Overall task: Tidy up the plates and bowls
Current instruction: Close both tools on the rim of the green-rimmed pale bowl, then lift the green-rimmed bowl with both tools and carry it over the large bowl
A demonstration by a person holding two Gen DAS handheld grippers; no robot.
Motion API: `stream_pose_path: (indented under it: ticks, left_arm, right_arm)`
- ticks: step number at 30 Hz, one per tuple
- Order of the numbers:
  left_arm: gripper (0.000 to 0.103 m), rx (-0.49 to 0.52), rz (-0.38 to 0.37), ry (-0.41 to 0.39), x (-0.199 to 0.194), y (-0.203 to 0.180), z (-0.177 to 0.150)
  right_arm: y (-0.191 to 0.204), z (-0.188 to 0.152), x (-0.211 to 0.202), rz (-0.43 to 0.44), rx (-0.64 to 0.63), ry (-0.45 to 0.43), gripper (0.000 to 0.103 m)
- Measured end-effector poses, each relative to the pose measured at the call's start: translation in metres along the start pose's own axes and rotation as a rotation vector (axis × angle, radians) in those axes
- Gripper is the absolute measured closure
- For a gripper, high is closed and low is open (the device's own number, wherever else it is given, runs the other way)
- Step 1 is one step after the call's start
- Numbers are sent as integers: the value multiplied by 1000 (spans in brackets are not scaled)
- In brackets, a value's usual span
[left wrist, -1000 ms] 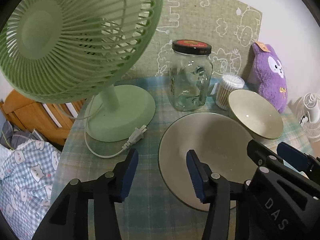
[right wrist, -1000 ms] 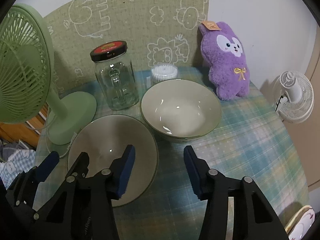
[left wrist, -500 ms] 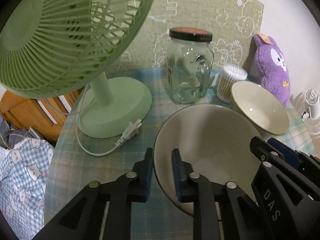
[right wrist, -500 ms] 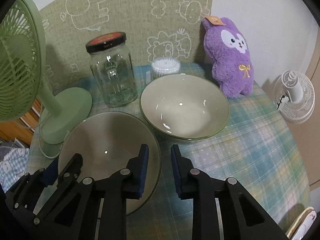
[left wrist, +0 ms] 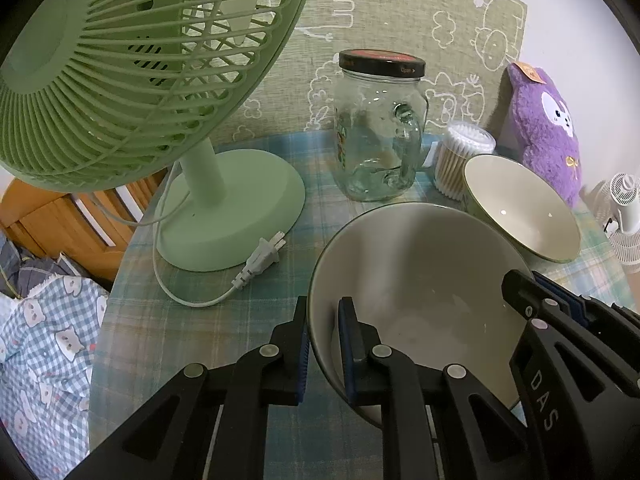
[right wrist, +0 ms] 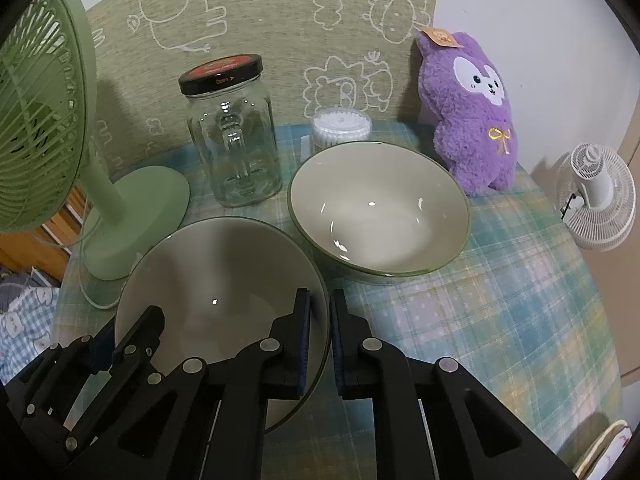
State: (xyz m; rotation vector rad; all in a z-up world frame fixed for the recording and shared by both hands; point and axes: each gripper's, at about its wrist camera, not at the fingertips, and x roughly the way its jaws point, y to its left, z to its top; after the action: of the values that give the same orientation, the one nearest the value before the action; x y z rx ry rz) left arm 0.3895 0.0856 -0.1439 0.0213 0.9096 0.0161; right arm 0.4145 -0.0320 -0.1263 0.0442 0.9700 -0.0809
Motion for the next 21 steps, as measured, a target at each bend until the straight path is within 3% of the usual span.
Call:
stream_pose_path:
  ticks: [21]
  left_arm:
    - [93, -33, 28, -51, -56, -3, -5]
  right_arm:
    - [-5, -6, -55, 30, -23, -41, 90]
